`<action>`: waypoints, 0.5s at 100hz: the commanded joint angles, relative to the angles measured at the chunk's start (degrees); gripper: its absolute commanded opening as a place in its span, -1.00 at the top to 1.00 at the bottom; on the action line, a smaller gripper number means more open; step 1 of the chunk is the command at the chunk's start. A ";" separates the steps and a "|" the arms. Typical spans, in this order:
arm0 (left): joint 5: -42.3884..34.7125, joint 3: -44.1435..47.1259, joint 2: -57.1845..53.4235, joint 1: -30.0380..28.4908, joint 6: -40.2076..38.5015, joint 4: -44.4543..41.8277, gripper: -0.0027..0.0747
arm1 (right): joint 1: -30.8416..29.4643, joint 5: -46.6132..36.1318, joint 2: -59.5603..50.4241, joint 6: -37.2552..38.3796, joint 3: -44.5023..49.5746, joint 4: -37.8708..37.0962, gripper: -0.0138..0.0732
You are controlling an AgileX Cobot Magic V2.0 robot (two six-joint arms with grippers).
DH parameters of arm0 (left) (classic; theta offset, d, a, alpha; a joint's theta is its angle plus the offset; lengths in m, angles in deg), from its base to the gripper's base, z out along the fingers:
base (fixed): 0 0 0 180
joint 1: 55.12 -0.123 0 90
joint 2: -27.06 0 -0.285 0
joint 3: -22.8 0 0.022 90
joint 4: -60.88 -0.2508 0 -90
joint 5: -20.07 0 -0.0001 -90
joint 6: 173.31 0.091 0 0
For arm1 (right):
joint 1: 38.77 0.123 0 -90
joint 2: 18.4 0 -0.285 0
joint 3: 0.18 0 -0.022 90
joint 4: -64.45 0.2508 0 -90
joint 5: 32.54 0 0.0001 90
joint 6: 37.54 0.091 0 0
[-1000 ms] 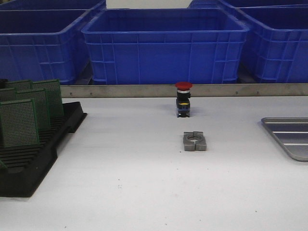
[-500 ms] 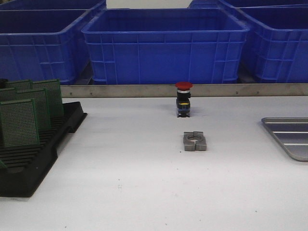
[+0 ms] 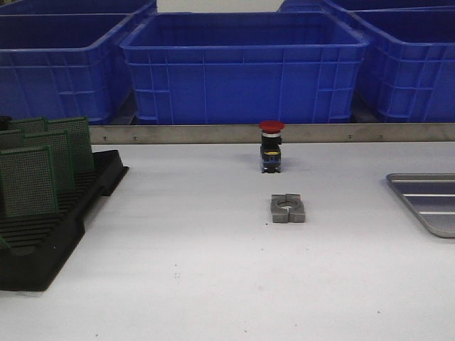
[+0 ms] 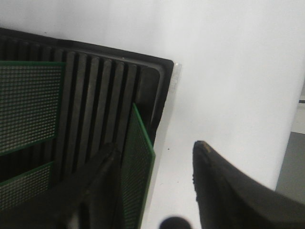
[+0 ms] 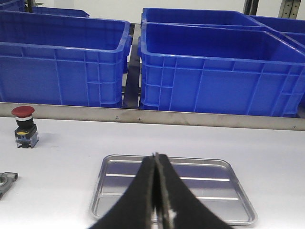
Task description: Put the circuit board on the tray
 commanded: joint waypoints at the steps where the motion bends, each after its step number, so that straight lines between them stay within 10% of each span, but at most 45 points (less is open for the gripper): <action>1: -1.52 -1.39 0.48 0.47 0.23 1.71 0.10 | -0.21 -4.46 -1.28 -0.15 -0.01 -0.50 0.82; 33: -3.12 -1.58 1.35 0.47 0.23 1.71 0.99 | -0.21 -4.46 -1.28 -0.15 -0.01 -0.50 0.82; 50: -2.40 -1.96 -0.49 0.47 0.23 1.98 0.98 | -0.21 -4.46 -1.28 -0.15 -0.01 -0.50 0.82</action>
